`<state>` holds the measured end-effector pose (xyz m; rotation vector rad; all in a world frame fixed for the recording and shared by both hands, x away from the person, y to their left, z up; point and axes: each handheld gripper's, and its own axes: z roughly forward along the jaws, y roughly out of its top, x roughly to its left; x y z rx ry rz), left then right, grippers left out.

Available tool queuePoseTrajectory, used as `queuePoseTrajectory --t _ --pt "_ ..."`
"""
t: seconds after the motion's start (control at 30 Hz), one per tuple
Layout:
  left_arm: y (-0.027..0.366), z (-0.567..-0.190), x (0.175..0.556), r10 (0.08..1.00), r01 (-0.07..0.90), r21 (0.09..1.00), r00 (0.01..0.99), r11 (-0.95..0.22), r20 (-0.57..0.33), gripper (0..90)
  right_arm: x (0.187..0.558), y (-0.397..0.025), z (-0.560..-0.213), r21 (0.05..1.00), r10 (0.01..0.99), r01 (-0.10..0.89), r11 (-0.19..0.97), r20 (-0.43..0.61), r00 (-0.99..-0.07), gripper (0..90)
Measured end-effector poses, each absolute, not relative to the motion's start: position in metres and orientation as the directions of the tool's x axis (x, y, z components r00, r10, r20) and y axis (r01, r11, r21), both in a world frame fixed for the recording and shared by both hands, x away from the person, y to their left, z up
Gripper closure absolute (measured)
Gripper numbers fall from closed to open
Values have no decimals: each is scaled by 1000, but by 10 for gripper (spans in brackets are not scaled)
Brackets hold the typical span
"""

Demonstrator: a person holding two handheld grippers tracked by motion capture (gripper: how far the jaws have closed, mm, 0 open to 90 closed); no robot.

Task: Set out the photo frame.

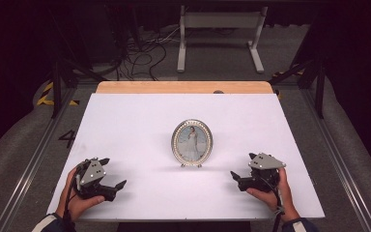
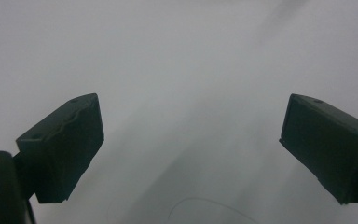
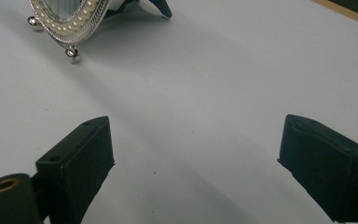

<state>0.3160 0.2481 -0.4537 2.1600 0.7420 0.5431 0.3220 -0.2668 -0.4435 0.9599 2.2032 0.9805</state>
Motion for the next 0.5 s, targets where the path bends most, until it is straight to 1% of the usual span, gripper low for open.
queuePoseTrajectory --t 0.17,0.3,0.5 --pt "260 -456 313 674 341 775 725 -531 143 64 319 -277 -447 782 791 407 472 -172 -587 98" --pt "269 -457 311 691 356 784 712 -509 125 66 315 -286 -447 792 808 414 449 -162 -567 98" --pt "274 -459 311 690 361 779 713 -513 124 66 311 -296 -448 795 823 425 432 -155 -547 98"
